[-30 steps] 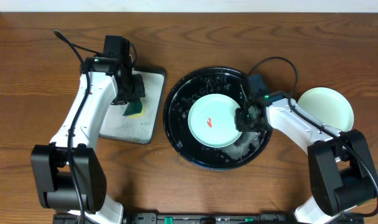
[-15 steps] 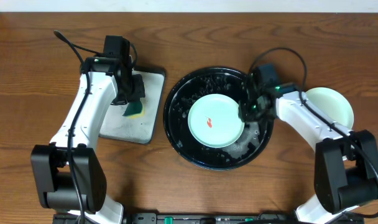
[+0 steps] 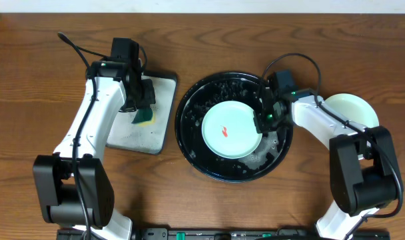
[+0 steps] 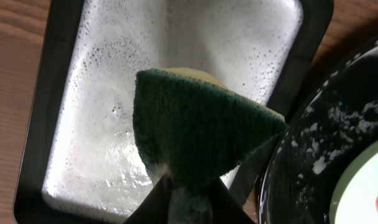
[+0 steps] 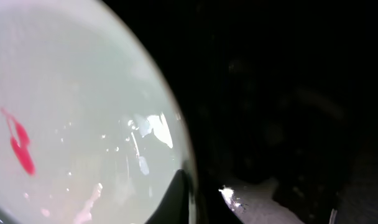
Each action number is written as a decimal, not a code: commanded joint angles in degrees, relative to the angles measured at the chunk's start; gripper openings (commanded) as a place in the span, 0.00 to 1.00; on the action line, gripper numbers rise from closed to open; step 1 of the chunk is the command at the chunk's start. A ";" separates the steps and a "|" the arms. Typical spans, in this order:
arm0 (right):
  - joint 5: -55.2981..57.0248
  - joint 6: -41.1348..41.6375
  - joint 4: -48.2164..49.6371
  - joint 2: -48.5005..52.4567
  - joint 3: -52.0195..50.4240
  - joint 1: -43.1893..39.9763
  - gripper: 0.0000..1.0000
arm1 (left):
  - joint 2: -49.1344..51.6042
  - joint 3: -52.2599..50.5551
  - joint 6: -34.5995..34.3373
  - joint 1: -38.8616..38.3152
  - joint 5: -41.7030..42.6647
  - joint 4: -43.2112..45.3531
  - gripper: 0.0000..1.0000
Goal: Clean dirty plates on tray and stack at the side
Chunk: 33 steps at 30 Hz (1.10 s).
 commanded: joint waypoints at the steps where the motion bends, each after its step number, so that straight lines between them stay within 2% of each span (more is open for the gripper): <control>1: 0.57 2.29 -0.46 1.95 0.11 0.37 0.01 | -0.26 -0.13 -0.28 0.24 -0.72 0.55 0.17; 4: 1.86 3.96 -0.79 1.42 0.13 0.28 0.01 | -0.24 -0.87 -0.28 0.24 -4.46 1.29 0.17; 8: 9.60 9.49 -3.78 -0.37 0.13 0.28 0.01 | -0.02 -3.96 -0.31 0.24 -10.12 3.43 0.17; 18: 13.00 10.27 -7.34 -3.39 0.13 0.31 0.01 | 1.99 -18.51 -0.33 0.24 -9.75 23.85 0.14; 24: 12.98 10.27 -7.34 -3.39 0.13 0.31 0.01 | 4.07 -23.74 -0.33 0.24 -9.33 30.12 0.14; 29: 12.98 10.27 -7.34 -3.39 0.13 0.31 0.01 | 5.55 -24.76 -0.33 0.24 -9.29 29.33 0.15; 33: 12.98 10.27 -7.34 -3.39 0.13 0.31 0.01 | 5.51 -22.91 -0.33 0.24 -8.22 24.28 0.15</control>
